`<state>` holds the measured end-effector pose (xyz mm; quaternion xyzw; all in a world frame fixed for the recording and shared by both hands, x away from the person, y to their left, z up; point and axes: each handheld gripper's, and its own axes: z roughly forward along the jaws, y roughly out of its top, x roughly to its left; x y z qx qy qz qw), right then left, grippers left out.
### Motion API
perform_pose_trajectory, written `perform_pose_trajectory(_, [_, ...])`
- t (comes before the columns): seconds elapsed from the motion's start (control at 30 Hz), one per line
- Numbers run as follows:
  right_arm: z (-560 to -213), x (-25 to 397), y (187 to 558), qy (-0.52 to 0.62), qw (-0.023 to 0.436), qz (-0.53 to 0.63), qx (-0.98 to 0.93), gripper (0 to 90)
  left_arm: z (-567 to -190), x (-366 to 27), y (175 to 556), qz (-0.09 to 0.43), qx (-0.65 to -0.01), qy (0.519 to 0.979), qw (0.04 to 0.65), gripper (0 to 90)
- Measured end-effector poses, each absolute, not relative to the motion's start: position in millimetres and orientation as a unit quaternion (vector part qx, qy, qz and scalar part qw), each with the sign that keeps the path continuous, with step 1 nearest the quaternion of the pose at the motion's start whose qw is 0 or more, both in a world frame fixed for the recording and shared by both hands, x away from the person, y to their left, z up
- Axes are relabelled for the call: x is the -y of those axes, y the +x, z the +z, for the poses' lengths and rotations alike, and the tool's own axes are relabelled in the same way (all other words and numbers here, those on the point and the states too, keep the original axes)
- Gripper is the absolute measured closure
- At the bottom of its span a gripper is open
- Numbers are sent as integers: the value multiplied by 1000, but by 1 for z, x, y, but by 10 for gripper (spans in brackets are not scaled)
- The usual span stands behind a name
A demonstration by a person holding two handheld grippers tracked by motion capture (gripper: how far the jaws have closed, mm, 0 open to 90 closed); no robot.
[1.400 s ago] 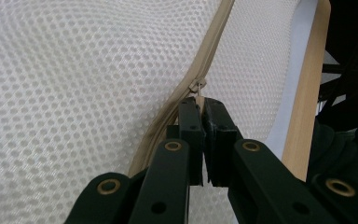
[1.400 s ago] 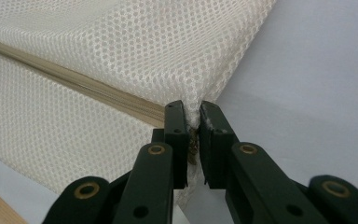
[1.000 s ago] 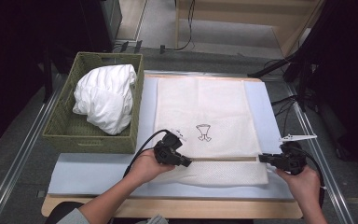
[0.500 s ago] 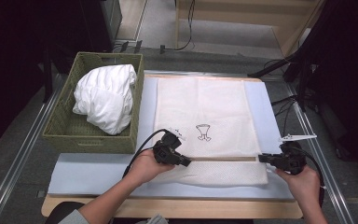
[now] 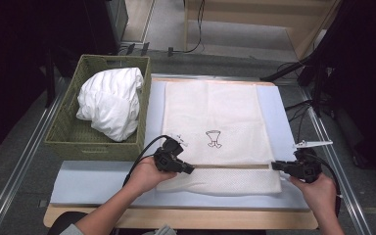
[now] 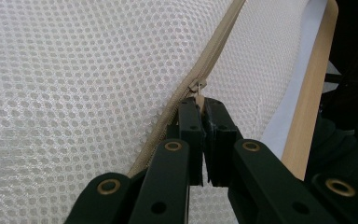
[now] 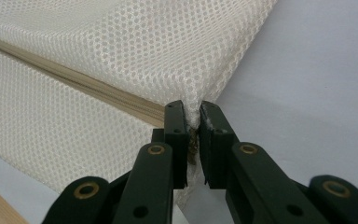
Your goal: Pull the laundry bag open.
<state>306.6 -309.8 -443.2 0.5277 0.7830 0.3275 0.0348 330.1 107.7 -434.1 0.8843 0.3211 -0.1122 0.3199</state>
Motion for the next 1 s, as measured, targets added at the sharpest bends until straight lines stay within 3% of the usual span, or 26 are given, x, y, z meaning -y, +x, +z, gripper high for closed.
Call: perform_pose_trajectory(1.0, [-443,309,308,528,35,328,-783,835,-429,-138,323,-91,-337,884,313,882])
